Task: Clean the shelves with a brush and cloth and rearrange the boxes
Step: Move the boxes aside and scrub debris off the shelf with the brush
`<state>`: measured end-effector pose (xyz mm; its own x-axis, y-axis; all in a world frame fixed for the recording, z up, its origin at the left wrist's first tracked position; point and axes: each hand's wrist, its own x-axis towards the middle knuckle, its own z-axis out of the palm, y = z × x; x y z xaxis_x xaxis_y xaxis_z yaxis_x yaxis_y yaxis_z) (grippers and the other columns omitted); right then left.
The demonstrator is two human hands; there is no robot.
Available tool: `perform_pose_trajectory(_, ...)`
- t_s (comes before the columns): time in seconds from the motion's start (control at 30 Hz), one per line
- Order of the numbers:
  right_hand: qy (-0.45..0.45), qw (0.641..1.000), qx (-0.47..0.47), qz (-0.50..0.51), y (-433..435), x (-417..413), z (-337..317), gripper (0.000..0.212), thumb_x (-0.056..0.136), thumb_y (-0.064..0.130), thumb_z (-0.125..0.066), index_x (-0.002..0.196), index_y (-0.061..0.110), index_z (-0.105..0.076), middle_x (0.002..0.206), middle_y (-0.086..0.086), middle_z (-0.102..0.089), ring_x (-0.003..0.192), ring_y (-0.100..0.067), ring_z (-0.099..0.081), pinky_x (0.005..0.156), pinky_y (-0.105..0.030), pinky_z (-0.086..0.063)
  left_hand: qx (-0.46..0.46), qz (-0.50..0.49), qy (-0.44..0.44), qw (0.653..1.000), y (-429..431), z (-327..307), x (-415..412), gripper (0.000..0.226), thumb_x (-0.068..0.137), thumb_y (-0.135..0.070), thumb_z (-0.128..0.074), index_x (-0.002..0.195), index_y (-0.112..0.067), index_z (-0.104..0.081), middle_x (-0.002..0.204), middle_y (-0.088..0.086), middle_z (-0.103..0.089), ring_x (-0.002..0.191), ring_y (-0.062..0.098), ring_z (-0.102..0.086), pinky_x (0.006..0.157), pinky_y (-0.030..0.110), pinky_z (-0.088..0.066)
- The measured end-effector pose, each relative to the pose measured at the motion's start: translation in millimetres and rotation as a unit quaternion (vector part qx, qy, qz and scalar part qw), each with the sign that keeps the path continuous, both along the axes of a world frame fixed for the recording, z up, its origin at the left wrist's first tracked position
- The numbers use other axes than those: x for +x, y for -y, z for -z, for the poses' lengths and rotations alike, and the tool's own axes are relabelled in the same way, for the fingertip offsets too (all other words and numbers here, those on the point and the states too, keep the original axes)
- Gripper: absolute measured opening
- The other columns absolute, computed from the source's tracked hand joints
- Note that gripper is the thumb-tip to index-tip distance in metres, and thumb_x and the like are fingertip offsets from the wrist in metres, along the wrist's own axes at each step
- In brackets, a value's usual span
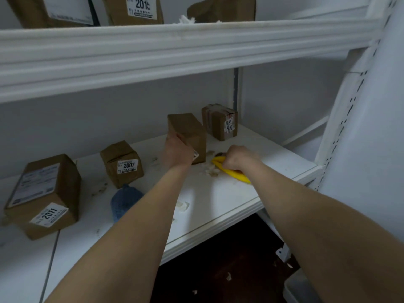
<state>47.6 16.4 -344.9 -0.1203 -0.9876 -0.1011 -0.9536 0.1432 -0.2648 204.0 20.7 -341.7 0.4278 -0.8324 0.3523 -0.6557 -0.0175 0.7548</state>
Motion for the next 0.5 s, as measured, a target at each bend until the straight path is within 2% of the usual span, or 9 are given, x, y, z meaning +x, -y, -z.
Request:
perform_pose_trajectory(0.03, -0.022, 1.0, -0.018, 0.006, 0.1, 2.6, -3.6, 0.034, 0.083, 0.041, -0.06, 0.106, 0.016, -0.062, 0.111, -0.006, -0.065, 0.103, -0.026, -0.063, 0.072, -0.027, -0.042, 0.004, 0.003, -0.01, 1.0, 1.5, -1.6, 2.4, 0.025, 0.096, -0.018, -0.041, 0.118, -0.008, -0.049, 0.114, 0.013, -0.059, 0.103, 0.031, -0.059, 0.077, 0.035, -0.044)
perform_pose_trajectory(0.1, -0.029, 0.997, -0.063, 0.02, 1.6, 10.9, -9.8, 0.042, 0.084, 0.042, -0.063, 0.118, 0.017, -0.061, 0.117, -0.005, -0.063, 0.109, -0.026, -0.061, 0.073, -0.028, -0.041, 0.03, 0.023, -0.022, 0.999, 6.5, -3.6, 9.1, 0.031, 0.092, -0.014, -0.046, 0.122, -0.006, -0.047, 0.122, 0.016, -0.055, 0.11, 0.034, -0.056, 0.089, 0.041, -0.047)
perform_pose_trajectory(0.2, 0.098, 0.991, -0.089, 0.031, 10.3, 26.5, -16.9, 0.036, 0.088, 0.032, -0.063, 0.117, 0.01, -0.062, 0.118, -0.009, -0.064, 0.109, -0.028, -0.061, 0.074, -0.028, -0.044, 0.108, 0.051, -0.016, 0.993, 14.9, -3.5, 16.2, 0.043, 0.089, -0.017, -0.05, 0.13, -0.006, -0.044, 0.129, 0.017, -0.05, 0.117, 0.035, -0.053, 0.097, 0.043, -0.045)
perform_pose_trajectory(0.27, 0.197, 0.977, -0.082, -0.003, 16.7, 36.9, -17.0, 0.022, 0.091, 0.022, -0.059, 0.102, 0.004, -0.065, 0.107, -0.013, -0.066, 0.098, -0.027, -0.065, 0.069, -0.025, -0.045, 0.138, 0.06, -0.014, 0.988, 21.4, -1.0, 19.0, 0.047, 0.088, -0.021, -0.052, 0.132, -0.007, -0.042, 0.131, 0.017, -0.049, 0.119, 0.035, -0.051, 0.099, 0.042, -0.044)
perform_pose_trajectory(0.3, 0.249, 0.965, -0.082, -0.014, 18.9, 41.6, -15.5, 0.016, 0.091, 0.019, -0.058, 0.088, 0.005, -0.064, 0.095, -0.013, -0.067, 0.082, -0.024, -0.066, 0.062, -0.022, -0.047, 0.143, 0.065, -0.019, 0.987, 25.1, 0.8, 20.2, 0.048, 0.088, -0.022, -0.053, 0.132, -0.007, -0.042, 0.131, 0.017, -0.05, 0.119, 0.035, -0.051, 0.098, 0.042, -0.044)
perform_pose_trajectory(0.37, 0.373, 0.925, -0.074, -0.011, 23.4, 48.8, -9.8, 0.023, 0.087, 0.016, -0.06, 0.067, 0.011, -0.052, 0.07, -0.009, -0.061, 0.051, -0.016, -0.055, 0.038, -0.015, -0.04, 0.149, 0.069, -0.038, 0.986, 31.5, 3.4, 21.0, 0.047, 0.088, -0.025, -0.055, 0.13, -0.007, -0.043, 0.128, 0.017, -0.053, 0.117, 0.034, -0.053, 0.097, 0.042, -0.045)
perform_pose_trajectory(0.43, 0.471, 0.88, -0.065, 0.007, 30.1, 52.3, -5.0, 0.023, 0.084, 0.013, -0.064, 0.067, 0.015, -0.048, 0.061, -0.005, -0.056, 0.046, -0.014, -0.05, 0.032, -0.013, -0.035, 0.152, 0.068, -0.055, 0.985, 38.2, 4.9, 20.8, 0.047, 0.088, -0.029, -0.056, 0.129, -0.007, -0.044, 0.125, 0.016, -0.057, 0.115, 0.034, -0.055, 0.095, 0.041, -0.047)
perform_pose_trajectory(0.5, 0.522, 0.851, -0.047, 0.01, 38.7, 55.0, -2.1, 0.015, 0.082, 0.01, -0.066, 0.072, 0.014, -0.054, 0.067, -0.005, -0.057, 0.054, -0.016, -0.055, 0.036, -0.015, -0.041, 0.151, 0.071, -0.058, 0.984, 45.1, 6.0, 19.3, 0.047, 0.09, -0.032, -0.054, 0.129, -0.008, -0.046, 0.123, 0.016, -0.059, 0.113, 0.033, -0.057, 0.09, 0.037, -0.048)
